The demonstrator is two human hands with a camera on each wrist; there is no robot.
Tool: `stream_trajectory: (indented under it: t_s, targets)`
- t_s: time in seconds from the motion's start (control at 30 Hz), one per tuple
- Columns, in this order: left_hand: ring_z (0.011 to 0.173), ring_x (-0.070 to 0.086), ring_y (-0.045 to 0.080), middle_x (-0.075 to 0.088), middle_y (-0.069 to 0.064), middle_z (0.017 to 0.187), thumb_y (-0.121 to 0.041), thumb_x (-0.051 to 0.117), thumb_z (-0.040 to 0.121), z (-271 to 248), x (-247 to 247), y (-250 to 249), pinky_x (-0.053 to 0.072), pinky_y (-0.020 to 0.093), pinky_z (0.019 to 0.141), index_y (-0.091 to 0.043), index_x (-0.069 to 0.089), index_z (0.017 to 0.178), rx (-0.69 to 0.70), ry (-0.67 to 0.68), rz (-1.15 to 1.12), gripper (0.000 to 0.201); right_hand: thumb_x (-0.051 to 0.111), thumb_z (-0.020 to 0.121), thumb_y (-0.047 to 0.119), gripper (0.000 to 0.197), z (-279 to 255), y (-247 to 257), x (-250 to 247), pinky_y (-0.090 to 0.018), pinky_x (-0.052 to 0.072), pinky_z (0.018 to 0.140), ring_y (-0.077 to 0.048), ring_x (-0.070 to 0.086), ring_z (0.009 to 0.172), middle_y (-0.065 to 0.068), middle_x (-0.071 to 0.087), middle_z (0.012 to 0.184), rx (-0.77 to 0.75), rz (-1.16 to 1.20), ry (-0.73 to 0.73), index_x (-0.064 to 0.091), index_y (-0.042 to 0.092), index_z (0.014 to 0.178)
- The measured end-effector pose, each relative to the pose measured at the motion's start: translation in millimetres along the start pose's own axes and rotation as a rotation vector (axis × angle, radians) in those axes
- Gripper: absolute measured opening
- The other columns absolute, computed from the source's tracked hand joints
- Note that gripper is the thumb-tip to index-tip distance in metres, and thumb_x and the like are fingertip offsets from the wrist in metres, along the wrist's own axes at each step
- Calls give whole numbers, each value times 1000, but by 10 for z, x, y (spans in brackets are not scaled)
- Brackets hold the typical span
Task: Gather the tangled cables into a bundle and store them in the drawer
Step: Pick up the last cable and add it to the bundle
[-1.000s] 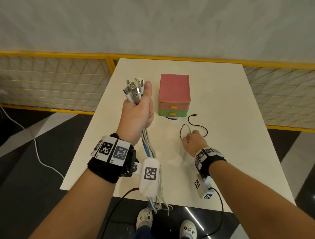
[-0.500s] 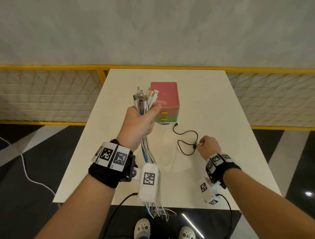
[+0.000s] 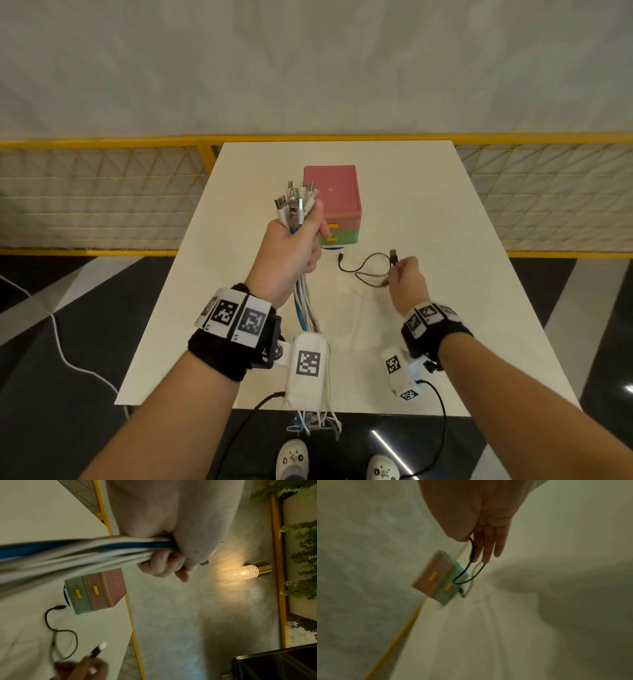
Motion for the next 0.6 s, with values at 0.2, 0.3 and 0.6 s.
stream_trajectory:
  t_s: [0.2, 0.3, 0.6]
  targets:
    - [38, 28, 11, 36, -1, 51, -41, 53, 98, 32, 197, 43, 24, 22, 45, -8, 61, 72, 17, 40, 141, 43, 39, 100, 12, 1, -673, 940, -416, -17, 48, 62, -14, 71, 71, 4, 60, 66, -502, 375, 83, 38, 11, 99]
    - [38, 30, 11, 36, -4, 46, -41, 58, 95, -51, 347, 41, 26, 21, 43, -20, 57, 66, 22, 162, 174, 36, 43, 98, 11, 7, -971, 1179, -595, -21, 51, 58, -19, 69, 61, -4, 66, 72, -549, 471, 97, 40, 16, 95]
    - [41, 23, 7, 33, 5, 58, -24, 66, 90, -208, 397, -42, 17, 19, 37, -3, 61, 89, -60, 294, -103, 21, 44, 98, 12, 14, -1194, 1239, -822, -25, 45, 43, -7, 46, 46, -4, 54, 64, -600, 424, 85, 35, 21, 93]
Point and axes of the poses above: each hand's wrist, its own z-axis towards the middle knuckle, its own x-axis out of the palm, y = z × x, the point moved 2 cm from there along z, towards the middle knuckle
